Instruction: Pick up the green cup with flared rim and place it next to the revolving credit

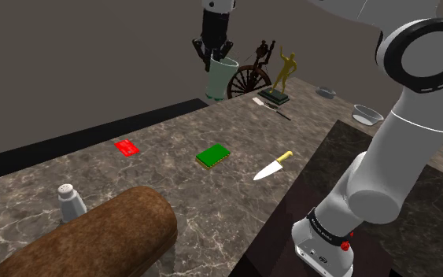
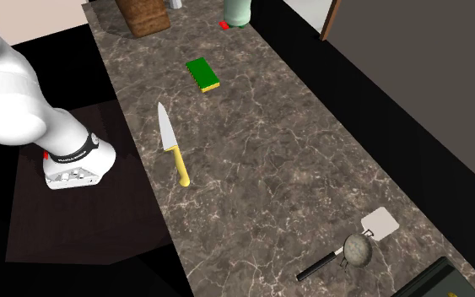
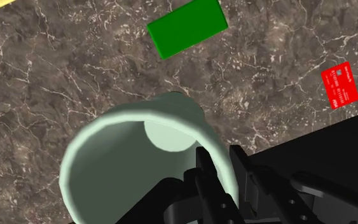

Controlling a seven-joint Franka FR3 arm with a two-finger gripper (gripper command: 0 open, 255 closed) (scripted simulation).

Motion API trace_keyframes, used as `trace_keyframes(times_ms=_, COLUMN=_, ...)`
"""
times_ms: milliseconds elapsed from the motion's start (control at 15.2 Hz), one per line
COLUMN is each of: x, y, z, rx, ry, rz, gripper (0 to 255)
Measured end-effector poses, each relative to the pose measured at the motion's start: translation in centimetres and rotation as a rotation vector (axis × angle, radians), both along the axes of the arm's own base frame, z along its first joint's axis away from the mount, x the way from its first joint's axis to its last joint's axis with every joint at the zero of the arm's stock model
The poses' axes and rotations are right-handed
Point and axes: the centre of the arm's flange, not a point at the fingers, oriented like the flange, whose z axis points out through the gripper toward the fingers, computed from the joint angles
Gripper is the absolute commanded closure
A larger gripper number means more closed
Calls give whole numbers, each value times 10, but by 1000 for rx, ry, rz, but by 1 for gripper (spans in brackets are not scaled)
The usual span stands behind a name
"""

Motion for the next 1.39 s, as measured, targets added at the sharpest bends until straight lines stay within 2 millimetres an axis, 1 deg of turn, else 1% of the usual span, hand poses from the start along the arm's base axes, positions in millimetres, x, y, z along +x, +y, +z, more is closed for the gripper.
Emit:
trace_keyframes(times_ms=198, x=5, y=38, z=2, rx=0, ry=0, rz=0, gripper=255)
trace_keyframes(times_ms=330, x=10, y=64, z=-1, rx=0, ry=0, rz=0, gripper=255)
trace_keyframes(times_ms=462, x=8, y=91, z=3, rx=0, ry=0, rz=0, gripper=255)
trace_keyframes(times_ms=528, x=9, y=98, z=0, rx=0, ry=0, rz=0, gripper=255)
trace_keyframes(times_ms=594, x=10, y=103, z=-4, rx=0, ry=0, rz=-1, gripper=255)
trace_keyframes(times_ms=726, x=11, y=105, z=-14, rx=0, ry=0, rz=-1, gripper=255)
trace_keyframes(times_ms=1386, x=11, y=105, z=-67, rx=-1, ry=0, rz=-2, gripper=255)
